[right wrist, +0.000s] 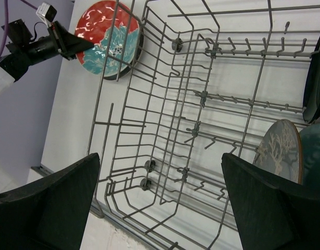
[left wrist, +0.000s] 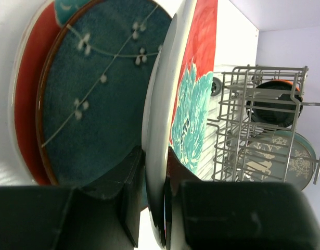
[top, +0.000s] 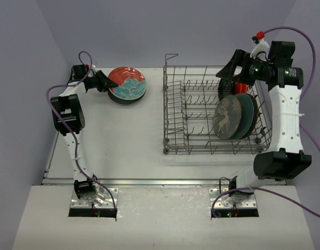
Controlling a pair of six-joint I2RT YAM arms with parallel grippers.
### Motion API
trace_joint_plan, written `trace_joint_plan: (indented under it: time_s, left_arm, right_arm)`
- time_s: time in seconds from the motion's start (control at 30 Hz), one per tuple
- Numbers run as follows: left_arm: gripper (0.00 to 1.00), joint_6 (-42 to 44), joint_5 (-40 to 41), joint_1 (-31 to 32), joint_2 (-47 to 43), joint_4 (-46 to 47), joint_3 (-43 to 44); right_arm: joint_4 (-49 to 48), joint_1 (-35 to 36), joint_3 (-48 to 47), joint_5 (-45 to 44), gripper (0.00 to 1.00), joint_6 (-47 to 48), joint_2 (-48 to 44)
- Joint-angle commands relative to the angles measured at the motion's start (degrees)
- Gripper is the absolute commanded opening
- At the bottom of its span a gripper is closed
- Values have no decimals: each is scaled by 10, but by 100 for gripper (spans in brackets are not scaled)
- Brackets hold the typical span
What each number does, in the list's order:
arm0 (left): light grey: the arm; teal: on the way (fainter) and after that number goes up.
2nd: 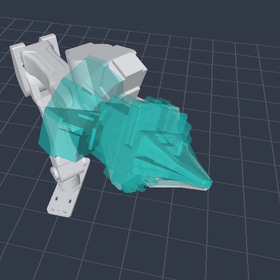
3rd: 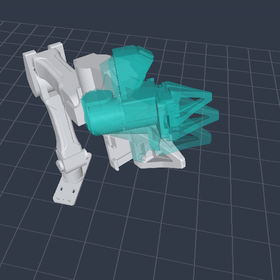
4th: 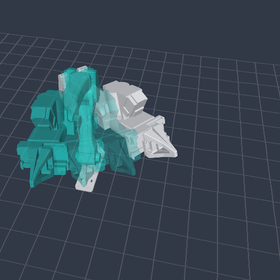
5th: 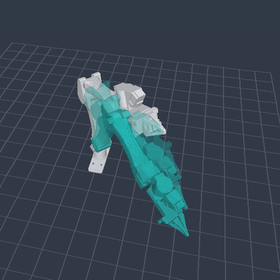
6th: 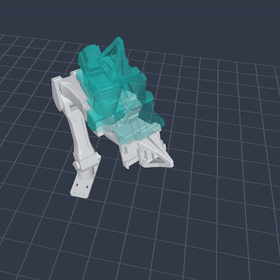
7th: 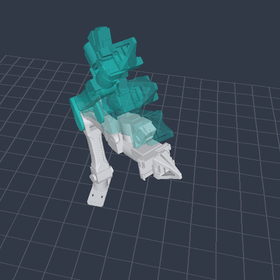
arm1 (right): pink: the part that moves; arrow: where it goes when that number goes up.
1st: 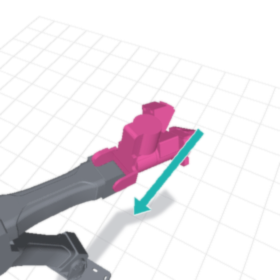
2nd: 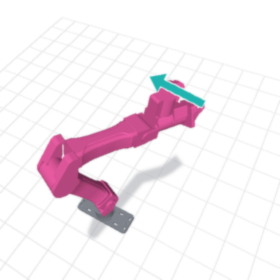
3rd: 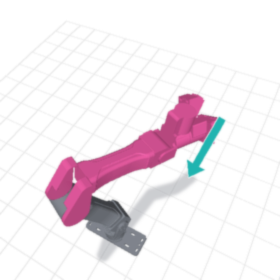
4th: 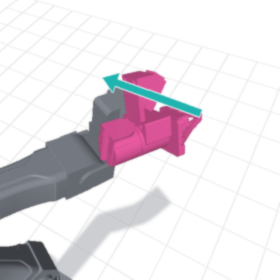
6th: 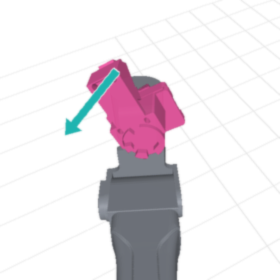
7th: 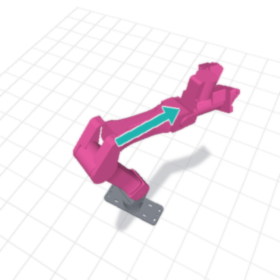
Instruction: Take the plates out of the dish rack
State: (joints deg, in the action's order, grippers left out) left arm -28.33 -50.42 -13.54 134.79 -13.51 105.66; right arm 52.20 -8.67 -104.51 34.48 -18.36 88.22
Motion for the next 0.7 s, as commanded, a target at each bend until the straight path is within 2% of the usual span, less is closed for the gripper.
trace_joint_plan:
  time_s: [0.0,0.13,0.33,0.4,0.57,0.67]
  left_arm:
    - [2,-18,-74,-5,-7,85,61]
    - [9,-19,-75,-12,4,86,60]
    - [11,-6,-74,-21,11,74,57]
    - [15,-1,-74,-22,12,67,52]
    - [46,27,-65,-22,12,34,53]
    - [69,70,-22,-22,11,-12,73]
  right_arm:
    - [6,-2,-25,-7,99,6,3]
    - [11,-1,-34,-9,99,8,8]
    - [11,-2,-36,-11,99,5,14]
    - [11,-1,-35,-8,99,3,17]
    - [11,-1,-36,-5,99,1,24]
    - [13,-1,-35,-19,99,8,27]
